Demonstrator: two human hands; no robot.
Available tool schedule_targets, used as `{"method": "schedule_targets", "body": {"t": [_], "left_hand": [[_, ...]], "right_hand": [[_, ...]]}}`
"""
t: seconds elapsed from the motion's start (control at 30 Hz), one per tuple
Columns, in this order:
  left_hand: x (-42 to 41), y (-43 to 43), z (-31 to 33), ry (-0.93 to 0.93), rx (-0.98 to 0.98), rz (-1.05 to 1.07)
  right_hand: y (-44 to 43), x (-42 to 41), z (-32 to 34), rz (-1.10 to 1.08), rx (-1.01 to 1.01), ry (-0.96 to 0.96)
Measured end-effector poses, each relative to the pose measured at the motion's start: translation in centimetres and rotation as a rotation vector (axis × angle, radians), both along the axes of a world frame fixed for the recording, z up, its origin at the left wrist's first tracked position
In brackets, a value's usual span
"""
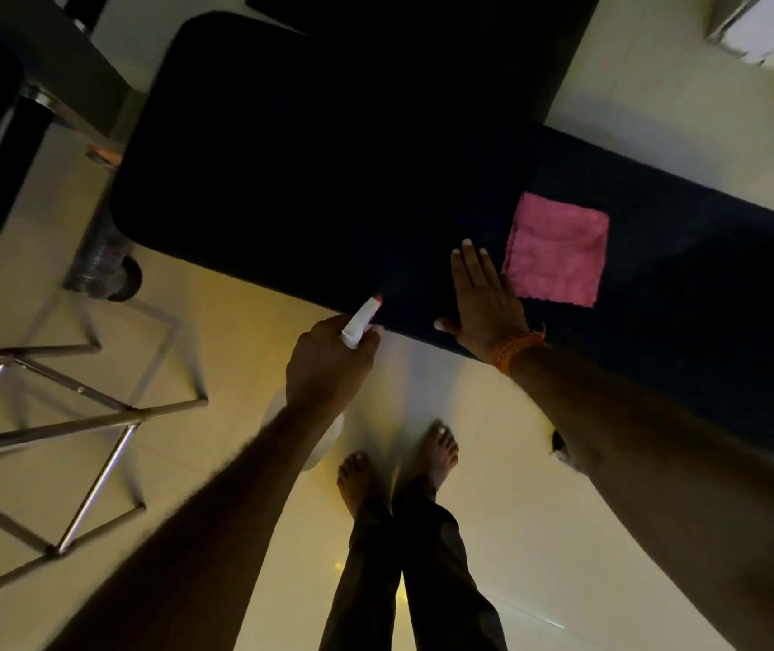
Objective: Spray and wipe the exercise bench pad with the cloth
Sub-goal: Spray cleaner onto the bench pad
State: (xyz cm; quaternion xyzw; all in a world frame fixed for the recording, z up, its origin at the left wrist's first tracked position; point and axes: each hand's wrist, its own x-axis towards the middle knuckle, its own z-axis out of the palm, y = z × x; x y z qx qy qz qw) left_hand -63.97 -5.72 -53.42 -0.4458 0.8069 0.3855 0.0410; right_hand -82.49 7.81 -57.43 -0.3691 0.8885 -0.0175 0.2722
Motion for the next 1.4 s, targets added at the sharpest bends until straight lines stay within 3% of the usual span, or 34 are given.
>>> {"method": "schedule_targets", "body": {"t": [0.13, 0.43, 0.53, 0.97, 1.1, 1.27, 1.4], "left_hand": [[-3.3, 0.8, 0.8, 0.002, 0.056, -0.018], [-13.3, 2.2, 3.1, 0.221, 0.076, 0.095], [-16.0, 2.0, 3.6, 0.230, 0.074, 0.015], [-22.1, 0.6, 4.1, 0.423, 0.117, 0.072], [-24.0, 0.5, 4.2, 0.376, 0.200, 0.020], [-25.2, 0.5, 4.0, 0.255, 0.107, -0.014], [-25.2, 0.0, 3.5, 0.264, 0.151, -0.071]], "right_hand": [[0.7, -1.6, 0.2, -0.034, -0.011, 0.023], [2.0, -6.2, 0.1, -0.139, -0.051, -0.010], [2.3, -7.7, -0.3, -0.161, -0.056, -0.025], [2.8, -9.6, -1.6, -0.143, -0.085, -0.028], [2.6, -9.8, -1.4, -0.168, -0.083, -0.020], [2.2, -10.4, -1.2, -0.154, -0.029, -0.053], [2.7, -10.6, -0.9, -0.187, -0.132, -0.092]]}}
